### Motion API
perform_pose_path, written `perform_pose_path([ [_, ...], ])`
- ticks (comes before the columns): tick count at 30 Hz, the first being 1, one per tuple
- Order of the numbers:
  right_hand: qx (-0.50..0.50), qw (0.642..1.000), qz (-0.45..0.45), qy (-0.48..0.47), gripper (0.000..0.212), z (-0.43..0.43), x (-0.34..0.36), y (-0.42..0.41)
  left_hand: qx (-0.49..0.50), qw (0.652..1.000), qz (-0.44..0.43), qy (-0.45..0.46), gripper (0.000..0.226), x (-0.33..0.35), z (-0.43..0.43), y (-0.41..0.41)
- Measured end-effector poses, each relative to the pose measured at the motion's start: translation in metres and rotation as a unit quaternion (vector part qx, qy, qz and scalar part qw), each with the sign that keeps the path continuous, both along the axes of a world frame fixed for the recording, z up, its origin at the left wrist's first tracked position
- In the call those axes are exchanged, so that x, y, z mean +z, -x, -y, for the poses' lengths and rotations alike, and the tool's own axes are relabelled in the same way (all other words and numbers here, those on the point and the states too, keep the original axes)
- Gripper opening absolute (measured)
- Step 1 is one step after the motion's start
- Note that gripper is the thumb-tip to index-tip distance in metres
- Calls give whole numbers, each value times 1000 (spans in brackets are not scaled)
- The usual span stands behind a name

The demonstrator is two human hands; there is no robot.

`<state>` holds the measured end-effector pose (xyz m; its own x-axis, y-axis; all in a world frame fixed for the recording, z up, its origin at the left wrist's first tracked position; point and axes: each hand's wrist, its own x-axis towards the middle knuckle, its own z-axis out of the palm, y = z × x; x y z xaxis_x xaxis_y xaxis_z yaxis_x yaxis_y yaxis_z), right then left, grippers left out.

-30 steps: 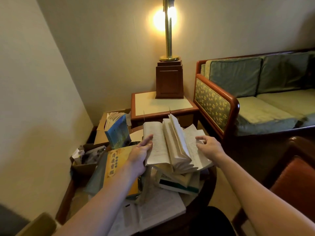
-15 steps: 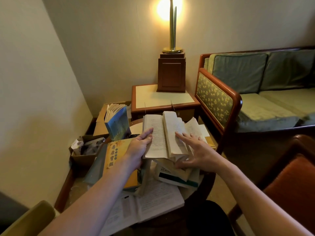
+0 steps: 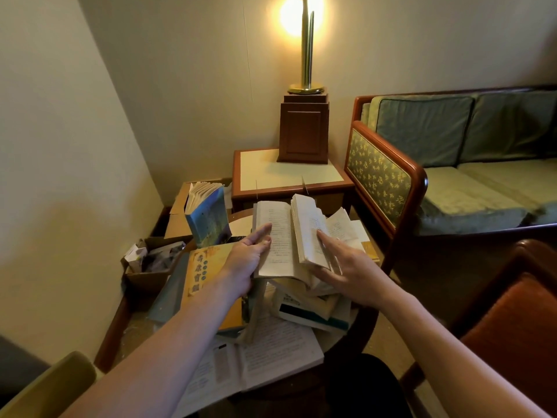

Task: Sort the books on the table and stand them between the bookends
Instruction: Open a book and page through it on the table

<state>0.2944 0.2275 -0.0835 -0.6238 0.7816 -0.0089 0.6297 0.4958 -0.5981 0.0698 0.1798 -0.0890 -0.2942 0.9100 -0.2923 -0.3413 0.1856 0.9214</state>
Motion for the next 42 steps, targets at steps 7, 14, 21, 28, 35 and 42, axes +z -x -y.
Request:
perform_pose_path([
  [7, -27, 999, 28, -7, 80, 12, 3, 18, 12, 999, -30, -4, 42, 0, -1, 2],
  [14, 19, 991, 82, -101, 85, 17, -7, 39, 33, 995, -90, -5, 41, 2, 0, -1],
  [21, 74, 987, 89, -113, 60, -3, -15, 50, -46, 972, -228, 25, 89, -9, 3, 12],
  [28, 41, 989, 124, -76, 61, -38, -26, 62, -31, 954, -296, 30, 92, -39, 7, 17],
  [35, 39, 980, 177, -79, 63, -57, -28, 70, 0, 897, -437, 63, 92, -59, 7, 23],
  [42, 44, 979, 179, -91, 60, -58, -35, 68, -44, 790, -610, 43, 68, -70, 9, 9],
])
